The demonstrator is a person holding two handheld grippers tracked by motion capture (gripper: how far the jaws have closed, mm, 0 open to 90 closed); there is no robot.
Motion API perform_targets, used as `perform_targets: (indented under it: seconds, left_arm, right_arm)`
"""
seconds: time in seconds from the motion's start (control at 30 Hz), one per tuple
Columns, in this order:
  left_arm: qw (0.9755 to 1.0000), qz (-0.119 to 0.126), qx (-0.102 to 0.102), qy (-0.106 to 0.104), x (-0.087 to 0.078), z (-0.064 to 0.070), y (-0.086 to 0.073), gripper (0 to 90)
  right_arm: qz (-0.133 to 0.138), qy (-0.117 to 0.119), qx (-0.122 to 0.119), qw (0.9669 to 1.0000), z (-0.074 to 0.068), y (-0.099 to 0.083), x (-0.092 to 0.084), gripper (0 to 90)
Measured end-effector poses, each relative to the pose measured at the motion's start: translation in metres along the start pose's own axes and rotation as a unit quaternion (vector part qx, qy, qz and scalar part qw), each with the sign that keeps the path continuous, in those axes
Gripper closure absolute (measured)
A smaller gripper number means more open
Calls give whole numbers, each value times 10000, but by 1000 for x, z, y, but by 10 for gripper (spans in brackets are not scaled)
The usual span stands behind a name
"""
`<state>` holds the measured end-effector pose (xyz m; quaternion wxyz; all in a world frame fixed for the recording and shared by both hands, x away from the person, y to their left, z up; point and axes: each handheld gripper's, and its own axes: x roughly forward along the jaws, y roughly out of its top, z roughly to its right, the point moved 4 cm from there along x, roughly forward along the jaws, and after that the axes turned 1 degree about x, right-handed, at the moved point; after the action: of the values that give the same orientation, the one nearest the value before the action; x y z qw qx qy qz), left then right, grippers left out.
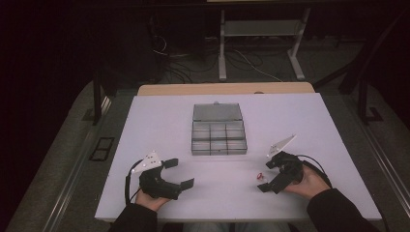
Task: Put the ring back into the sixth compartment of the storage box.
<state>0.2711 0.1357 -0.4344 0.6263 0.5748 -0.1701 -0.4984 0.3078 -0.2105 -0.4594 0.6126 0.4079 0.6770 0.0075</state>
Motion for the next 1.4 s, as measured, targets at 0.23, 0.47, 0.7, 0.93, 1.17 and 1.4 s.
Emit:
perform_targets:
  seconds: [0.23, 0.47, 0.7, 0.93, 1.17, 1.4]
  left_arm:
    - [10000, -3, 2, -2, 0, 0, 0, 0]
    - [10000, -4, 2, -9, 0, 1, 0, 0]
    - [10000, -6, -2, -13, 0, 1, 0, 0]
    - [10000, -13, 10, -21, 0, 1, 0, 0]
    - [10000, -30, 23, -61, 1, 1, -1, 0]
    - [10000, -14, 12, -43, 0, 1, 0, 0]
  right_arm:
    - [-7, -49, -120, 9999, -1, 0, 1, 207]
    - [-8, -173, -131, 9998, -1, 1, 3, 322]
    - [-43, -251, -158, 9996, 0, 1, 5, 408]
    - [-130, -320, -225, 9991, 0, 1, 9, 478]
    - [-122, -409, -282, 9987, 1, 1, 9, 599]
    - [-133, -400, -328, 9986, 2, 1, 8, 689]
